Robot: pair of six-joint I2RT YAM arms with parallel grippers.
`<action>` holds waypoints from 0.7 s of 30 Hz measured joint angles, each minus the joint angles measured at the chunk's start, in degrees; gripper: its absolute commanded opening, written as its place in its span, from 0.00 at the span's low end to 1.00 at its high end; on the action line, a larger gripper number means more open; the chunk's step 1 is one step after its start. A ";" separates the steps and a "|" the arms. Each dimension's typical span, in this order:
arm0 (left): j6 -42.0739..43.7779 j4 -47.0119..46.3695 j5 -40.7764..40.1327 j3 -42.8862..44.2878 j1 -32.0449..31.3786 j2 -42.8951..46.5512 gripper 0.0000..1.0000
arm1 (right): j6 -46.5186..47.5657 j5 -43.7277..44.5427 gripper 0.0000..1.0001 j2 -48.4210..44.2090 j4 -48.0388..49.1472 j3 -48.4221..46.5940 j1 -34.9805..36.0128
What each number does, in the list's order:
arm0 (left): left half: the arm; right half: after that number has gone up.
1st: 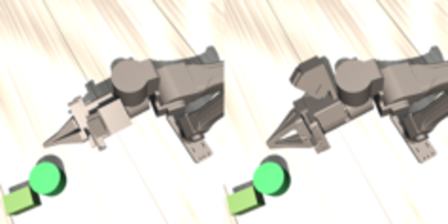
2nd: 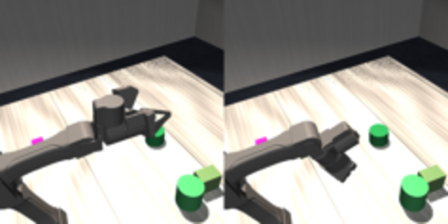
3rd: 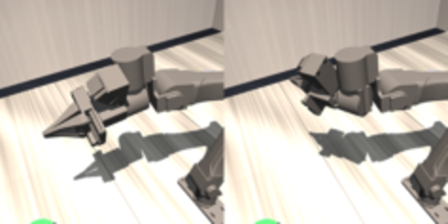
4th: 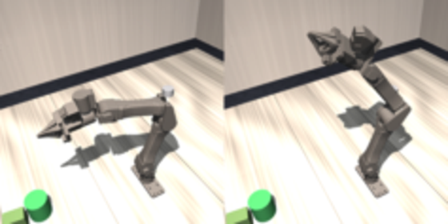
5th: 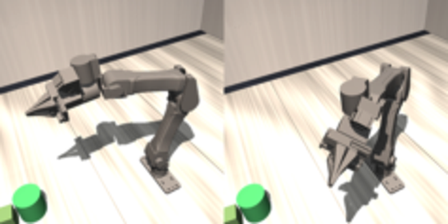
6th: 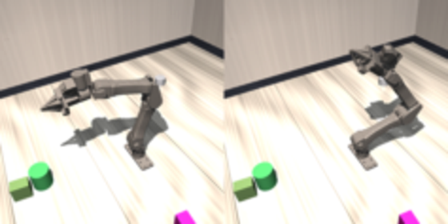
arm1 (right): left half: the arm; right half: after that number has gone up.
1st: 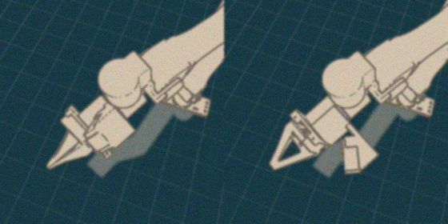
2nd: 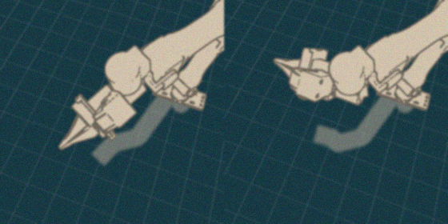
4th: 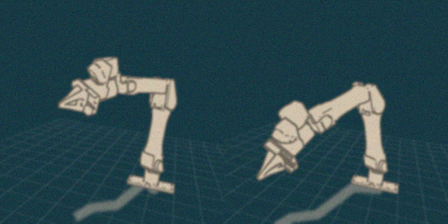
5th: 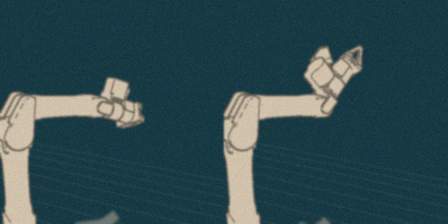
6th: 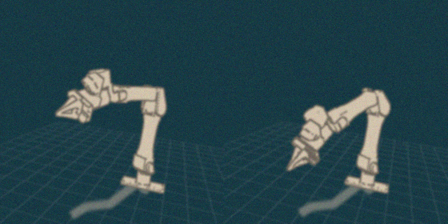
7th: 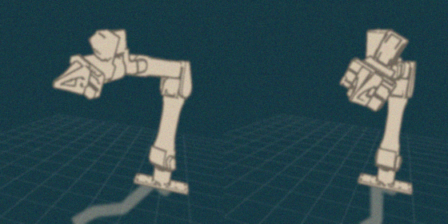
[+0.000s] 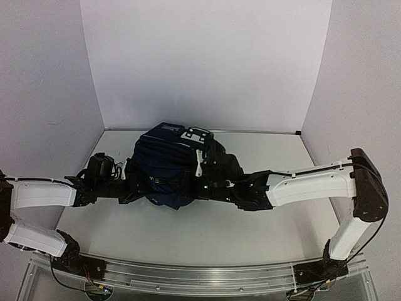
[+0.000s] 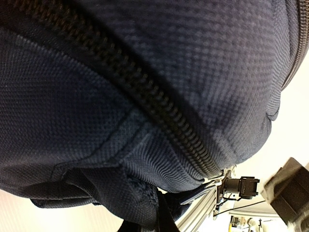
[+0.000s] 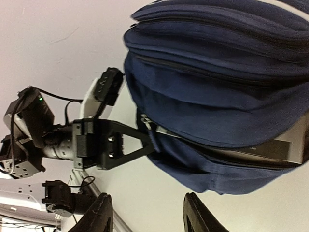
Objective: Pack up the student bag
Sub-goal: Adjust the book in the student bag, then zip the student bag at the center of the board.
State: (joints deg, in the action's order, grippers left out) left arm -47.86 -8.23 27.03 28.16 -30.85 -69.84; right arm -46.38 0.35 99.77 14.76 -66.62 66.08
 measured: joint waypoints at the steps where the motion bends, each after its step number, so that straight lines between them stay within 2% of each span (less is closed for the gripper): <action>1: 0.00 0.00 0.00 0.00 0.00 0.00 0.00 | 0.19 -2.06 0.37 1.40 -0.13 -1.93 -0.04; 5: -0.04 0.02 -0.02 0.00 0.00 0.00 0.00 | 0.51 -7.60 0.36 6.17 -0.38 -6.97 -0.04; 9: -0.07 0.02 -0.02 0.00 0.00 0.00 0.00 | 0.50 -8.77 0.35 9.21 -1.11 -8.22 -0.04; 13: -0.09 0.02 0.04 0.00 0.00 0.00 0.00 | 0.49 -7.43 0.30 12.55 -2.16 -10.36 -0.04; 21: -0.09 0.24 0.14 0.00 0.00 0.00 0.00 | 0.39 -0.78 0.28 18.04 -4.23 -15.37 -0.04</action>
State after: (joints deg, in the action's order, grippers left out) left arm -47.94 -7.99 27.17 28.16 -30.85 -69.84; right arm -45.99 -0.43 117.81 10.54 -81.98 66.04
